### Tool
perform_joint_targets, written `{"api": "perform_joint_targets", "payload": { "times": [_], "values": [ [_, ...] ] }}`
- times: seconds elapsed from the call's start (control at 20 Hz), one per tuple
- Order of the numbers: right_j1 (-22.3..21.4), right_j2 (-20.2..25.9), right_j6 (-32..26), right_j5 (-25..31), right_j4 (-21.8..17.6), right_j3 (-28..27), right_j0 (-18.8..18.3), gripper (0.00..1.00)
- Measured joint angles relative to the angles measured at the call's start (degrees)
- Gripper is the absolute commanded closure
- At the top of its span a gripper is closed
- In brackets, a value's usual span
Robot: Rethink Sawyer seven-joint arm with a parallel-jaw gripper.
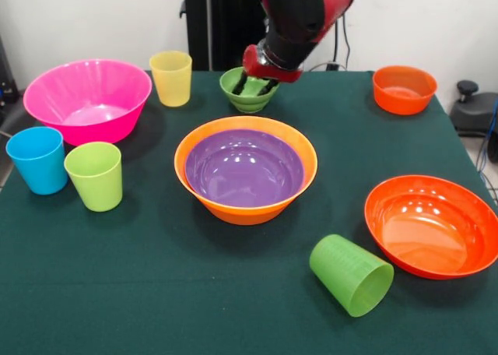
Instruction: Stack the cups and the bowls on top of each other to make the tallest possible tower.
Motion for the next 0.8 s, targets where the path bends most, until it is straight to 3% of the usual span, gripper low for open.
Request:
{"api": "perform_joint_targets", "payload": {
  "times": [0.1, 0.25, 0.4, 0.5, 0.6, 0.7, 0.75, 0.8],
  "values": [
    [-0.81, -2.06, 3.18, -2.65, -4.64, 0.32, 3.11, 0.0],
    [-3.15, -7.84, 17.64, -13.97, -17.12, 0.77, 12.52, 0.0],
    [-4.53, -10.39, 27.71, -21.95, -19.67, 0.76, 16.39, 0.0],
    [-6.52, -11.33, 37.07, -29.8, -17.49, 1.35, 17.45, 0.0],
    [-8.04, -10.51, 39.72, -32.53, -14.05, 2.35, 15.77, 0.0],
    [-10.45, -8.02, 40.15, -33.96, -7.92, 4.57, 10.97, 0.0],
    [-12.12, -5.57, 39.24, -33.97, -3.3, 6.53, 5.96, 0.0],
    [-12.95, -4.58, 38.44, -33.95, -1.36, 7.59, 3.33, 0.0]
  ]
}}
